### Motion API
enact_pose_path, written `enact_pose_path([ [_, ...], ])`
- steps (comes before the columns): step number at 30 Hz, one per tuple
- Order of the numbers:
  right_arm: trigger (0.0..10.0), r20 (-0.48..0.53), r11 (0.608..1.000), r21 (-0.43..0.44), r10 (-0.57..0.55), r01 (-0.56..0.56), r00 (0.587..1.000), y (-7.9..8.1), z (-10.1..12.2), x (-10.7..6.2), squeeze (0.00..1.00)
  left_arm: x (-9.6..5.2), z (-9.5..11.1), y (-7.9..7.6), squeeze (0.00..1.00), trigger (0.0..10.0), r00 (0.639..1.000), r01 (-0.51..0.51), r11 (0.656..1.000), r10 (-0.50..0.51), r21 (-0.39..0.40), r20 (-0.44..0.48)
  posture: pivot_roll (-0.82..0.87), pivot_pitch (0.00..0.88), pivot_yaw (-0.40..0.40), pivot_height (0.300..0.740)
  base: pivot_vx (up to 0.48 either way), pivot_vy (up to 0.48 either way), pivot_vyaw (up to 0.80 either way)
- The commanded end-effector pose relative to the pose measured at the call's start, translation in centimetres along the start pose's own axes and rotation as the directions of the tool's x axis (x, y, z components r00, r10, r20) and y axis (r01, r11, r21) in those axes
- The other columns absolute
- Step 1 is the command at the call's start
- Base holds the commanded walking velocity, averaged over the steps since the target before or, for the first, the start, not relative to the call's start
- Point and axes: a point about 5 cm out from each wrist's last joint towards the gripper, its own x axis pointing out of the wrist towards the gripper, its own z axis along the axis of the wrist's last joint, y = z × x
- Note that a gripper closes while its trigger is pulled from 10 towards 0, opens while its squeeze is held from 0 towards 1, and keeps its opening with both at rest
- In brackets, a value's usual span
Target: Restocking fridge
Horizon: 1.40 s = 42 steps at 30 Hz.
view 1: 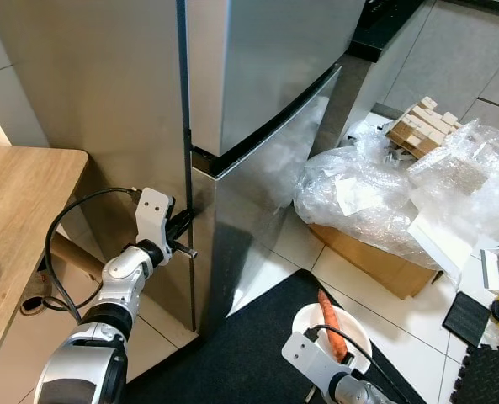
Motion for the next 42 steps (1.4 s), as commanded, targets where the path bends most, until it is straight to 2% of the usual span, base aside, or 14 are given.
enact_pose_path([
  [1, 10.0, 0.001, 1.000, 0.005, -0.017, 0.017, 1.000, -0.3, -0.3, -0.2, 0.00, 1.9, 0.5, -3.0, 0.00, 10.0, 0.986, 0.165, 0.986, -0.165, 0.003, 0.015, -0.10, 0.087, -0.060, 0.740, 0.000, 0.000, 0.00],
  [7, 10.0, 0.008, 1.000, 0.004, -0.018, 0.018, 1.000, -0.4, -0.2, -0.1, 0.00, 2.5, 0.6, -4.6, 0.00, 10.0, 0.954, 0.300, 0.954, -0.299, -0.023, 0.015, -0.10, 0.087, -0.060, 0.740, 0.000, 0.000, 0.00],
  [12, 10.0, 0.008, 1.000, 0.002, -0.018, 0.018, 1.000, -0.4, -0.2, -0.1, 0.00, 2.7, 0.7, -4.8, 0.00, 10.0, 0.952, 0.306, 0.952, -0.306, -0.020, 0.015, -0.10, 0.088, -0.062, 0.740, 0.000, 0.000, 0.00],
  [42, 10.0, 0.005, 1.000, 0.004, -0.021, 0.021, 1.000, -0.4, -0.3, -0.2, 0.00, 4.2, 1.0, -8.6, 0.00, 10.0, 0.888, 0.460, 0.888, -0.459, -0.023, 0.029, -0.11, 0.085, -0.055, 0.740, 0.000, 0.000, 0.00],
])
